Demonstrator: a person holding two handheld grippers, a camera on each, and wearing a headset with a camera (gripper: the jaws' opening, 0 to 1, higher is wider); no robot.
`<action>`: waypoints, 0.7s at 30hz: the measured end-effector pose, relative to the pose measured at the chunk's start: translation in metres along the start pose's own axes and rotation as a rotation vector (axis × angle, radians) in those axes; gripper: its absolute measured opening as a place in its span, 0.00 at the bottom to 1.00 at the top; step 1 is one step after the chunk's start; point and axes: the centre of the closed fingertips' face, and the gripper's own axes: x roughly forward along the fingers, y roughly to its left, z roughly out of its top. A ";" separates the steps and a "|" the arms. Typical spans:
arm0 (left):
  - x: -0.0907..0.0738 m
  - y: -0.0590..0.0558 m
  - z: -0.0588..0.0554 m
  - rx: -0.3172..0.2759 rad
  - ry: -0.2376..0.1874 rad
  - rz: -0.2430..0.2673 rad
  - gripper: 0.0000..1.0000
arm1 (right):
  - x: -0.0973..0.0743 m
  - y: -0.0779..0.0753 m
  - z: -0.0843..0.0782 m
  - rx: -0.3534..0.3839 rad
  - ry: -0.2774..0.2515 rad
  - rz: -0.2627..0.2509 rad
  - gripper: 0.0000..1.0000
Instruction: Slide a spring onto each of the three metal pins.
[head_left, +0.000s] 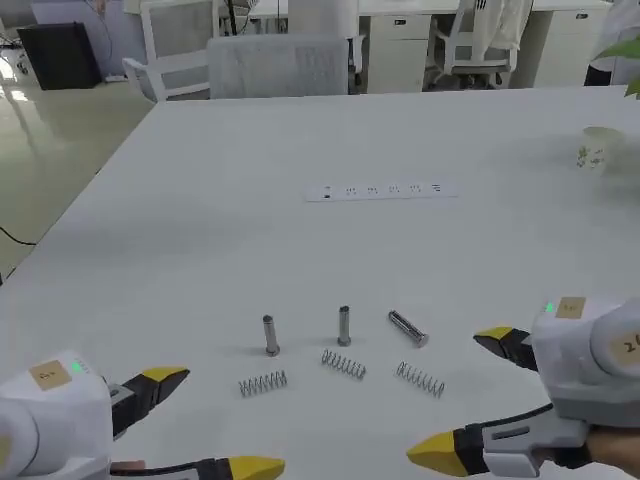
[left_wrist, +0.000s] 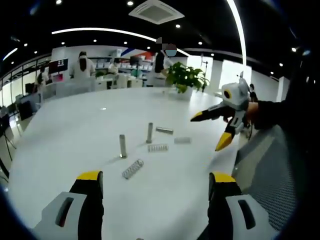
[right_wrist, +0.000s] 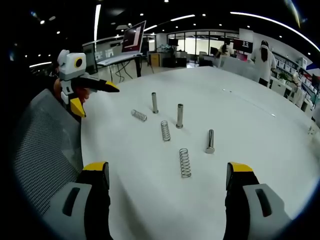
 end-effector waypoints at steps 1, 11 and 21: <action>0.000 0.000 0.000 -0.001 -0.001 0.000 0.84 | 0.000 0.000 0.000 0.000 0.000 0.000 0.97; 0.000 0.000 0.001 -0.005 -0.005 0.000 0.84 | 0.000 0.000 -0.001 0.002 0.003 -0.001 0.97; 0.000 0.000 0.002 -0.007 -0.010 -0.002 0.83 | -0.001 -0.001 -0.001 0.005 0.000 -0.008 0.95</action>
